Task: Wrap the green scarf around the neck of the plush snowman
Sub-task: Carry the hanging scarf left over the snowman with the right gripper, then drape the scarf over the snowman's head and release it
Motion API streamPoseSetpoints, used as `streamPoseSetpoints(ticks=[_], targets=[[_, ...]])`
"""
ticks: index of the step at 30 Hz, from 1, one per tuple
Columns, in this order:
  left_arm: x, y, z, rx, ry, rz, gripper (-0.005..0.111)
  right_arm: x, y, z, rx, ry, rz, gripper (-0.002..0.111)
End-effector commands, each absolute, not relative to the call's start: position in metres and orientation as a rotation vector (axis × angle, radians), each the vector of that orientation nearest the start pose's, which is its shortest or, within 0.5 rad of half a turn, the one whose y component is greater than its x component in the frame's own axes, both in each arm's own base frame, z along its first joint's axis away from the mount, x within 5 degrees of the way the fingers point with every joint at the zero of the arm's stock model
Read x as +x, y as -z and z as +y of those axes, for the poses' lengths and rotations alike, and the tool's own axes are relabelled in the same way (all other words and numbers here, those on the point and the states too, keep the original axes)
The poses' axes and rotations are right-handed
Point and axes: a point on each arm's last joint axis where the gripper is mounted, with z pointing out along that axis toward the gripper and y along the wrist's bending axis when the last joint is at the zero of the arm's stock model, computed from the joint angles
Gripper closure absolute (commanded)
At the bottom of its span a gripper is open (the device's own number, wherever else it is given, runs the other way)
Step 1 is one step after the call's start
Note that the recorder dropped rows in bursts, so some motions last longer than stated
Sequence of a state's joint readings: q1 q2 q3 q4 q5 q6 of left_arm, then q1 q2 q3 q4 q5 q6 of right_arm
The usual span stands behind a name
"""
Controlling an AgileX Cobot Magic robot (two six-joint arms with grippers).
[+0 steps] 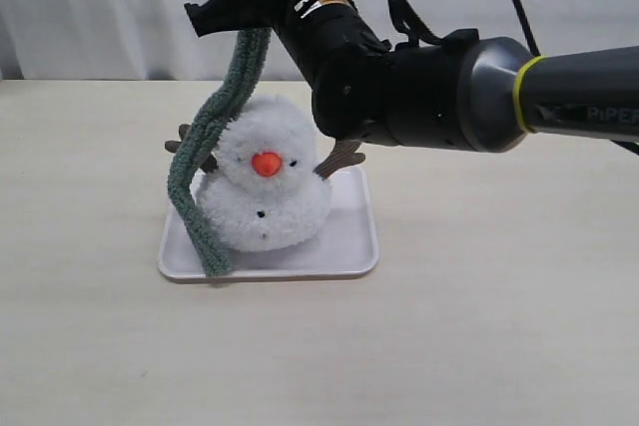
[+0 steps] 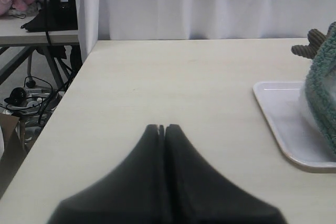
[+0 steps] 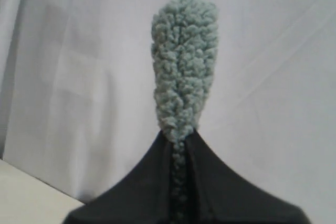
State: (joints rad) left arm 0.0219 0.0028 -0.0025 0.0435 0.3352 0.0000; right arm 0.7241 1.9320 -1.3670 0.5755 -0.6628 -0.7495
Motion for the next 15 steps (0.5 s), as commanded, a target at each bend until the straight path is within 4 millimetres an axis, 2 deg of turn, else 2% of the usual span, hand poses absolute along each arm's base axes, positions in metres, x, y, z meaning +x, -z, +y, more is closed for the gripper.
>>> streamPoseSetpoints(ticks=[1, 9, 13, 15], targets=[[0.054, -0.184, 0.002, 0.006, -0.055, 1.807, 0.107, 0.364, -0.284, 0.271, -0.490, 0.020, 1.446, 0.104], [0.054, -0.184, 0.002, 0.006, -0.055, 1.807, 0.107, 0.366, -0.280, 0.258, -0.554, 0.282, 1.499, 0.104], [0.054, -0.184, 0.002, 0.006, -0.055, 1.807, 0.107, 0.366, -0.287, 0.254, -0.515, 0.313, 1.474, 0.104], [0.054, -0.184, 0.002, 0.006, -0.055, 1.807, 0.107, 0.366, -0.288, 0.254, -0.472, 0.265, 1.480, 0.104]])
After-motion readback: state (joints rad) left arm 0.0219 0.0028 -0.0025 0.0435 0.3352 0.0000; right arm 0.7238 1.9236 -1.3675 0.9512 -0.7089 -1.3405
